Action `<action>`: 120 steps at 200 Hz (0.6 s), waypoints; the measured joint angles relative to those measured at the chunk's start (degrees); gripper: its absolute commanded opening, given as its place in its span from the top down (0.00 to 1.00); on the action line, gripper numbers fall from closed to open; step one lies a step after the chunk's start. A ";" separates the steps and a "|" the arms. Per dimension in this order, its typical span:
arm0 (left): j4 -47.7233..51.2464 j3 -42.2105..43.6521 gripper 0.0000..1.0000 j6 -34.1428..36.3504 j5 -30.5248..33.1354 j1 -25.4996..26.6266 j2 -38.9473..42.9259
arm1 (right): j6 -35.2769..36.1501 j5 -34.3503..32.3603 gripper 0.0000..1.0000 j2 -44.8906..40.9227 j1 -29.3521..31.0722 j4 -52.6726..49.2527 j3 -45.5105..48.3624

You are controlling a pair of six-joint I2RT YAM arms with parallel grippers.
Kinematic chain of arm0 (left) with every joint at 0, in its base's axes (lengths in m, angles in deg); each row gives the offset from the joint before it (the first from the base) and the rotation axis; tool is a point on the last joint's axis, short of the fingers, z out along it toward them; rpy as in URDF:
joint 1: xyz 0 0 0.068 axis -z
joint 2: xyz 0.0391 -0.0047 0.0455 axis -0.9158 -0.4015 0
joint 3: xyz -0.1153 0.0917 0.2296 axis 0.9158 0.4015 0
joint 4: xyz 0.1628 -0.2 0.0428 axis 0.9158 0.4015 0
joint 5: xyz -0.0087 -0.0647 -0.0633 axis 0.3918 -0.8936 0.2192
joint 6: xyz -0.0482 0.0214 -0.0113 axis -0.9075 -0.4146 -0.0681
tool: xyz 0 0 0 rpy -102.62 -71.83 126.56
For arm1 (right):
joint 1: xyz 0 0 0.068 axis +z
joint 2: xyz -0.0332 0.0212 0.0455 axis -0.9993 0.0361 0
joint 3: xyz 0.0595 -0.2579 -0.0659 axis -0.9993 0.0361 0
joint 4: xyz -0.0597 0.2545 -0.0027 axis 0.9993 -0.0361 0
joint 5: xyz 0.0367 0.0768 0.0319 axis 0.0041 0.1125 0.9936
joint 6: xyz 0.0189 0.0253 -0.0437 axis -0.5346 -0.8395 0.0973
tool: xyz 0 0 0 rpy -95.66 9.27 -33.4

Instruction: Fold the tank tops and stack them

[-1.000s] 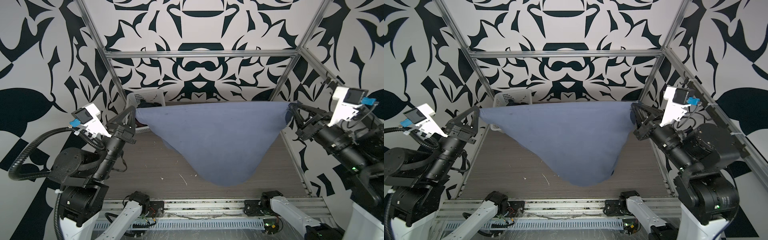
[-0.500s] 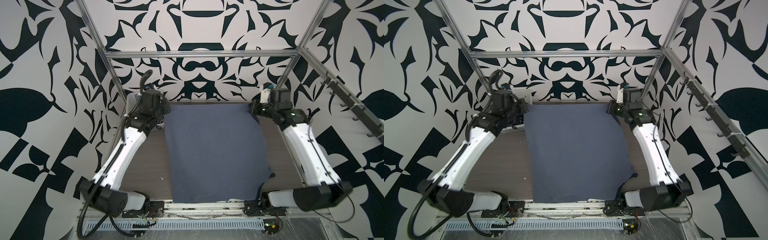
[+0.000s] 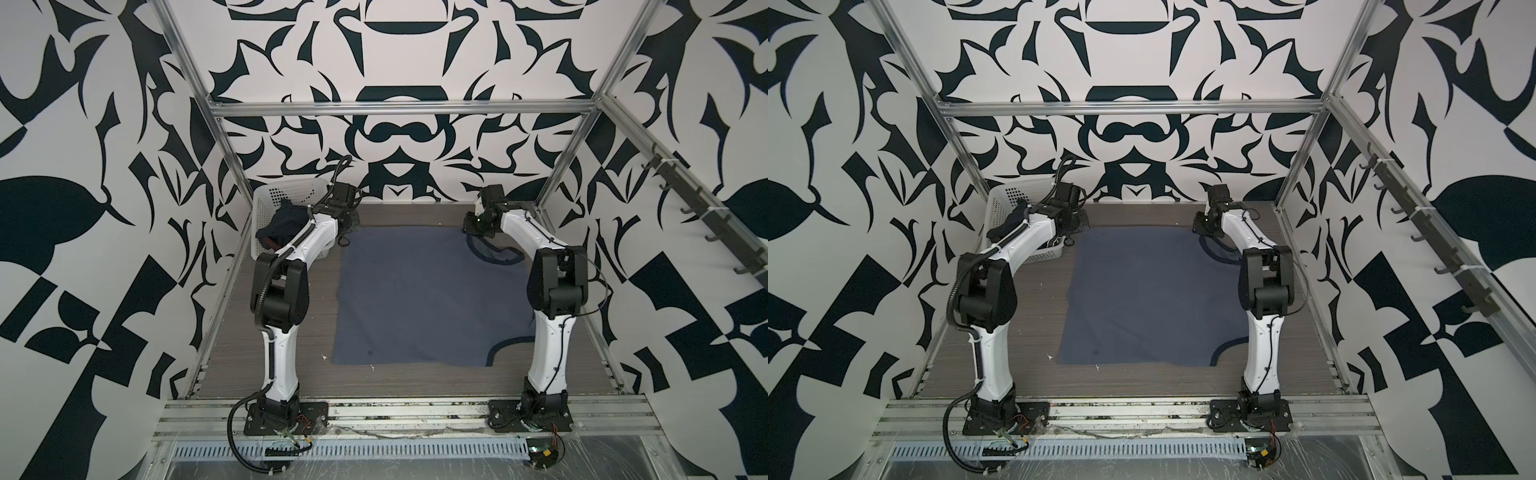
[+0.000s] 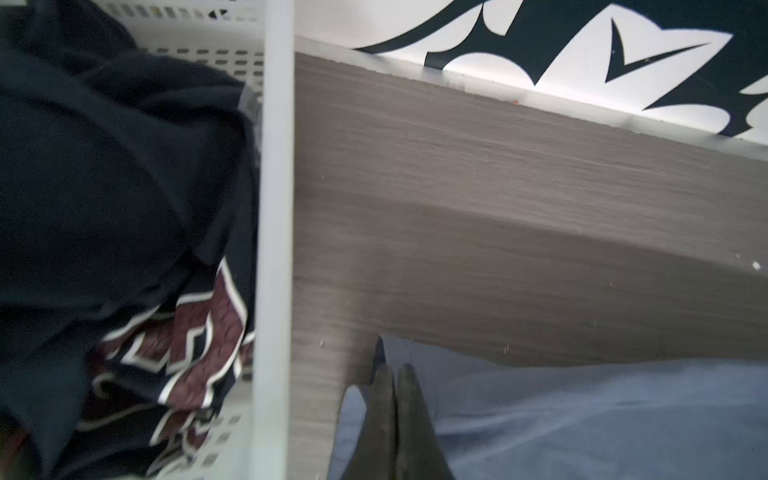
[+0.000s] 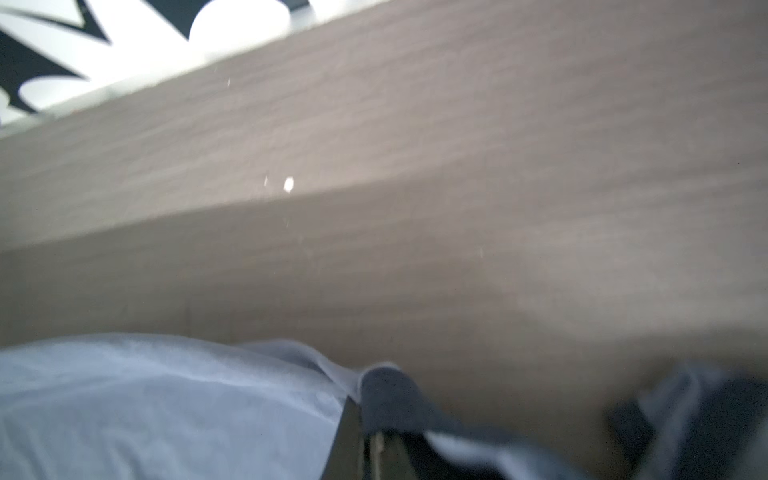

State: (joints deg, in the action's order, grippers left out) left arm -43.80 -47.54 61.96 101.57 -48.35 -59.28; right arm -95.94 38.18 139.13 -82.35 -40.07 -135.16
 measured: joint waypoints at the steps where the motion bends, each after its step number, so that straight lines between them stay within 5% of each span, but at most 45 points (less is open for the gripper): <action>1: 0.00 -0.07 1.00 0.04 -0.02 -0.02 -0.04 | 0.00 0.00 1.00 0.24 0.00 -0.02 -0.31; 45: -2.80 3.52 1.00 0.35 -1.18 -0.70 1.07 | -0.35 1.66 1.00 0.90 -0.20 0.39 -0.52; 120: -14.93 32.28 1.00 -4.07 -9.97 -4.39 17.86 | -3.26 6.34 1.00 -17.55 -0.11 6.91 28.98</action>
State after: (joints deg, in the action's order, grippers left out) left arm -58.73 -15.26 57.89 91.60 -52.74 -41.42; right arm -99.19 44.52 121.57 -82.46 -33.17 -106.18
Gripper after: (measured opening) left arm 0.046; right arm 0.054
